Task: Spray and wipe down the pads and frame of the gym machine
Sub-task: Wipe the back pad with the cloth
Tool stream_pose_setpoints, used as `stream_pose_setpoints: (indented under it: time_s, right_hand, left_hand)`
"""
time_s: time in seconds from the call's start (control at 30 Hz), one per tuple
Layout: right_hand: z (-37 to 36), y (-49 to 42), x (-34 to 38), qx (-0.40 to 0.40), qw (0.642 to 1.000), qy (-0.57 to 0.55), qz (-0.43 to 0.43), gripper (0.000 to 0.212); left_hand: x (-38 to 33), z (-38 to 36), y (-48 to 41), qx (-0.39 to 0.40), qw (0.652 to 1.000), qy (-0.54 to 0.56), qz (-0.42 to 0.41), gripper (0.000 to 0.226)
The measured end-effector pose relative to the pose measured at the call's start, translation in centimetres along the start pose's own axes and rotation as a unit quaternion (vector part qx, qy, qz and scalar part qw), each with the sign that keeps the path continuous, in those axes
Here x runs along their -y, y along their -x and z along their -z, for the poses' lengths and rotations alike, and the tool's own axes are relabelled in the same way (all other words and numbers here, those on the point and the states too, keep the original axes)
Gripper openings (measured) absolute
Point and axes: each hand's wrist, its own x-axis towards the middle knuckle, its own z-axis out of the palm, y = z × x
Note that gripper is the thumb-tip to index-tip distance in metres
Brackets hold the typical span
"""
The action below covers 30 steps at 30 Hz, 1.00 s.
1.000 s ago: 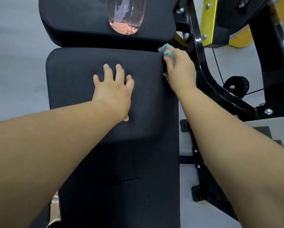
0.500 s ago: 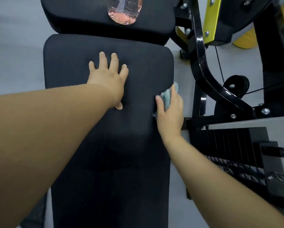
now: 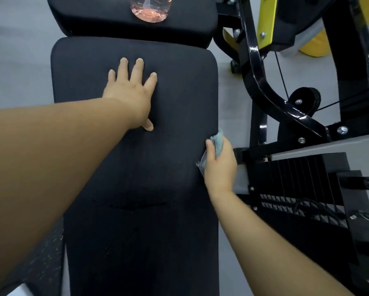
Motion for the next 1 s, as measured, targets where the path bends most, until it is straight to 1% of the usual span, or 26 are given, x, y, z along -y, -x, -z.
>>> stream_pose_setpoints:
  time_s: [0.1, 0.17, 0.27, 0.33, 0.4, 0.5, 0.53, 0.6, 0.67, 0.73, 0.8, 0.83, 0.87, 0.9, 0.93, 1.0]
  right_hand:
    - [0.4, 1.6, -1.3, 0.004, 1.0, 0.006, 0.016, 0.04]
    - [0.1, -0.6, 0.7, 0.006, 0.999, 0.003, 0.034, 0.037]
    - [-0.8, -4.6, 5.0, -0.008, 0.999, -0.002, 0.038, 0.045]
    - [-1.7, -4.8, 5.7, -0.03, 0.998, 0.024, 0.051, 0.047]
    - [-1.9, -2.8, 4.2, -0.037, 0.995, 0.05, 0.084, 0.048]
    - [-1.3, 1.0, 0.6, -0.021, 0.99, 0.059, 0.124, 0.049]
    - [-1.1, 2.3, -0.7, -0.013, 0.987, 0.076, 0.139, 0.049]
    - [-0.8, 5.4, -2.9, 0.004, 0.973, 0.135, 0.185, 0.05]
    - [-1.1, 8.7, -4.5, 0.04, 0.952, 0.17, 0.25, 0.05]
    - [-1.9, 10.8, -4.9, 0.083, 0.932, 0.186, 0.3, 0.05]
    - [-3.1, 10.2, -3.6, 0.098, 0.918, 0.198, 0.331, 0.051]
    - [-3.9, 9.2, -2.4, 0.088, 0.915, 0.2, 0.34, 0.053]
    - [-5.0, 8.1, -0.8, 0.073, 0.917, 0.198, 0.339, 0.053]
    - [-5.7, 6.6, 1.0, 0.054, 0.924, 0.192, 0.325, 0.052]
    - [-6.4, 5.0, 3.0, 0.031, 0.933, 0.188, 0.306, 0.051]
    - [-7.8, 1.9, 7.4, -0.004, 0.947, 0.187, 0.26, 0.051]
  left_hand:
    - [0.1, -0.7, 0.6, -0.025, 0.999, 0.022, 0.007, 0.112]
    - [-0.1, -1.0, 1.3, -0.042, 0.998, 0.037, 0.023, 0.107]
    - [-0.6, -1.8, 2.6, -0.088, 0.991, 0.073, 0.068, 0.098]
    - [-0.6, -2.6, 3.4, -0.115, 0.982, 0.115, 0.091, 0.089]
    - [-0.4, -3.8, 4.3, -0.125, 0.975, 0.161, 0.088, 0.082]
    - [0.2, -6.2, 6.2, -0.155, 0.957, 0.239, 0.058, 0.068]
    - [0.7, -7.1, 7.1, -0.172, 0.952, 0.248, 0.062, 0.065]
    - [1.9, -8.9, 9.1, -0.194, 0.944, 0.246, 0.102, 0.064]
    - [3.2, -10.5, 11.2, -0.177, 0.935, 0.256, 0.168, 0.069]
    - [4.5, -11.5, 12.9, -0.139, 0.917, 0.301, 0.222, 0.073]
    - [5.6, -11.7, 13.5, -0.092, 0.884, 0.389, 0.244, 0.073]
    - [6.0, -11.7, 13.4, -0.064, 0.862, 0.442, 0.242, 0.068]
    - [6.5, -11.7, 13.2, -0.041, 0.838, 0.49, 0.238, 0.06]
    - [6.7, -11.7, 13.0, -0.024, 0.822, 0.519, 0.235, 0.053]
    - [6.9, -11.6, 12.8, -0.013, 0.817, 0.527, 0.232, 0.05]
    - [7.8, -11.5, 12.3, 0.006, 0.826, 0.518, 0.223, 0.048]
